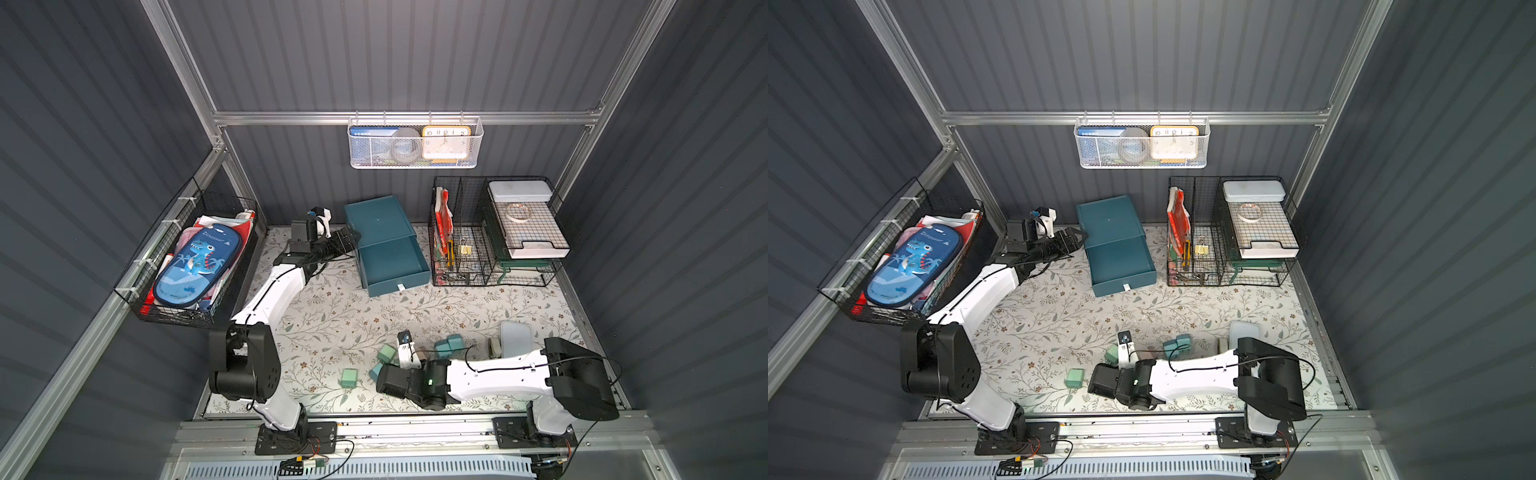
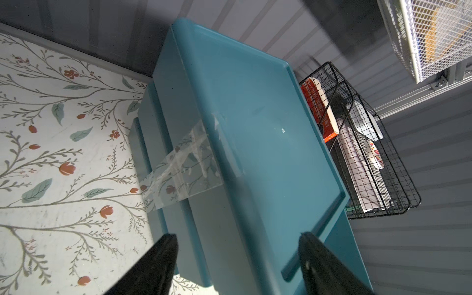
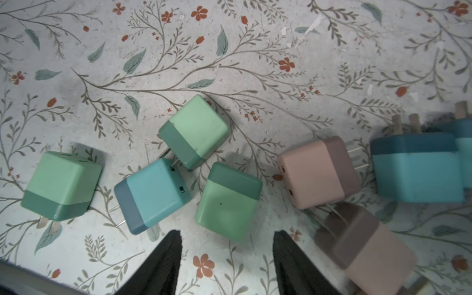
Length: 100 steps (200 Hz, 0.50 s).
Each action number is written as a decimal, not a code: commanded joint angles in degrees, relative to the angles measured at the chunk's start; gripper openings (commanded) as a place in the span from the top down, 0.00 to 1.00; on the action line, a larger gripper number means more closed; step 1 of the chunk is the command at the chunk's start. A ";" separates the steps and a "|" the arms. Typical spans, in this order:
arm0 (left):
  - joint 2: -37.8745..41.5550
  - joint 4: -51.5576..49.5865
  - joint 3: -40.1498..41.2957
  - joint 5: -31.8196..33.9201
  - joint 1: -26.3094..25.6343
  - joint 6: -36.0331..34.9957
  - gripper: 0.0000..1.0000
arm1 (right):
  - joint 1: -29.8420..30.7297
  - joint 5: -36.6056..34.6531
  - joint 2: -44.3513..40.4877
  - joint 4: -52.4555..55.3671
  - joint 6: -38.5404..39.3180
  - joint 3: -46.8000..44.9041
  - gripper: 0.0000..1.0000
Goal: Place the plugs into the drawer by color
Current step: Pick up the plug from the center of the board.
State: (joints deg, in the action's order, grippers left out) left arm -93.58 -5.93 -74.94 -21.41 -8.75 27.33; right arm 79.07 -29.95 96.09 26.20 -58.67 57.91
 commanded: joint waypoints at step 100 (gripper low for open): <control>2.41 0.82 0.47 -1.20 -0.21 -1.67 0.20 | -4.61 6.35 4.34 -4.08 4.18 0.90 0.40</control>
State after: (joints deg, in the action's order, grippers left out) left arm -93.56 -5.78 -74.94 -21.50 -8.75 27.33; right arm 74.83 -24.88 99.92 22.90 -55.61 58.59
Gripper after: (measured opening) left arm 0.798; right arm 0.595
